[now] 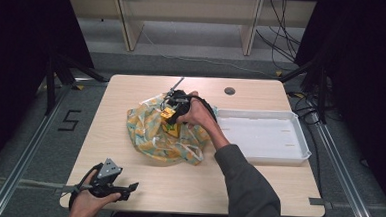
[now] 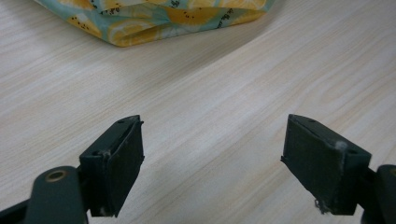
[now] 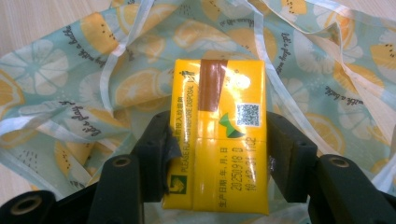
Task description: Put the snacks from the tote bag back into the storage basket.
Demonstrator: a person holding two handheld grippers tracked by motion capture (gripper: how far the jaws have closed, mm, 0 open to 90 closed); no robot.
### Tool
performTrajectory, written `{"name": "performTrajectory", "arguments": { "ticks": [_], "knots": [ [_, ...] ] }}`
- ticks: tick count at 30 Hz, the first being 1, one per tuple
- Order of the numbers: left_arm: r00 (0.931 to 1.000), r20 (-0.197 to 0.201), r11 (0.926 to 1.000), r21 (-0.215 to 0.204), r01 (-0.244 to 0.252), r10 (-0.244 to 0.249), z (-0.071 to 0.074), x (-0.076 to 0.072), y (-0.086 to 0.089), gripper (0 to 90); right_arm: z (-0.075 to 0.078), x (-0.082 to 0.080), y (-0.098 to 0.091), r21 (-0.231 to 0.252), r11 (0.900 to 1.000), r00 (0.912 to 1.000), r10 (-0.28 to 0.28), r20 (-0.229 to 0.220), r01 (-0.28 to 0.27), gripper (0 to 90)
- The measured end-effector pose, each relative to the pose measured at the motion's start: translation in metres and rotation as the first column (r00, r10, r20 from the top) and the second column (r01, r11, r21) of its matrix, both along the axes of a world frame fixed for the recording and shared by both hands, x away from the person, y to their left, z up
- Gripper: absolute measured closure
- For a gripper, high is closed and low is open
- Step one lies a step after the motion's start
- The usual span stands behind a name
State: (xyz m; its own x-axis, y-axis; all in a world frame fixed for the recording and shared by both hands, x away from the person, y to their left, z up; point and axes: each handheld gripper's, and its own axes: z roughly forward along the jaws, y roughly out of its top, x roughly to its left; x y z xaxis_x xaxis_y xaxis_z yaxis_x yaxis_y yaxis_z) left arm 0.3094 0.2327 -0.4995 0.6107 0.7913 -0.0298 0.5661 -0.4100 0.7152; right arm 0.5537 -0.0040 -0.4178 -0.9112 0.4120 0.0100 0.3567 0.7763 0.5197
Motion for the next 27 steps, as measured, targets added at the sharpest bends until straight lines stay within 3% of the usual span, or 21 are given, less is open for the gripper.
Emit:
{"name": "performTrajectory", "arguments": {
  "ticks": [3,4,16,18,27],
  "knots": [
    [0.9997,0.013,0.9994,-0.028,-0.020,0.020,-0.002,0.000,-0.002,19.8,0.002,-0.001,0.001,-0.026,0.9996,0.9996,0.012,0.027,-0.011,50.5],
    [1.0000,0.004,0.9999,0.009,0.006,-0.006,0.000,0.000,0.000,19.9,0.002,-0.001,0.001,-0.025,0.9996,0.9994,0.014,0.030,-0.013,50.6],
    [0.9999,0.010,1.0000,0.001,0.003,-0.004,-0.001,0.000,0.000,20.1,0.006,0.000,0.002,-0.038,0.9990,0.9985,0.027,0.047,-0.025,51.8],
    [0.9999,0.014,0.9999,0.013,0.009,-0.010,0.000,0.001,0.001,20.1,0.011,0.000,0.004,-0.054,0.9980,0.9975,0.035,0.061,-0.031,52.0],
    [0.9999,0.014,0.9999,0.009,0.010,-0.010,0.000,0.001,0.001,20.1,0.035,-0.004,0.007,-0.022,0.9983,0.9959,0.056,0.072,-0.054,52.0]
  ]
}}
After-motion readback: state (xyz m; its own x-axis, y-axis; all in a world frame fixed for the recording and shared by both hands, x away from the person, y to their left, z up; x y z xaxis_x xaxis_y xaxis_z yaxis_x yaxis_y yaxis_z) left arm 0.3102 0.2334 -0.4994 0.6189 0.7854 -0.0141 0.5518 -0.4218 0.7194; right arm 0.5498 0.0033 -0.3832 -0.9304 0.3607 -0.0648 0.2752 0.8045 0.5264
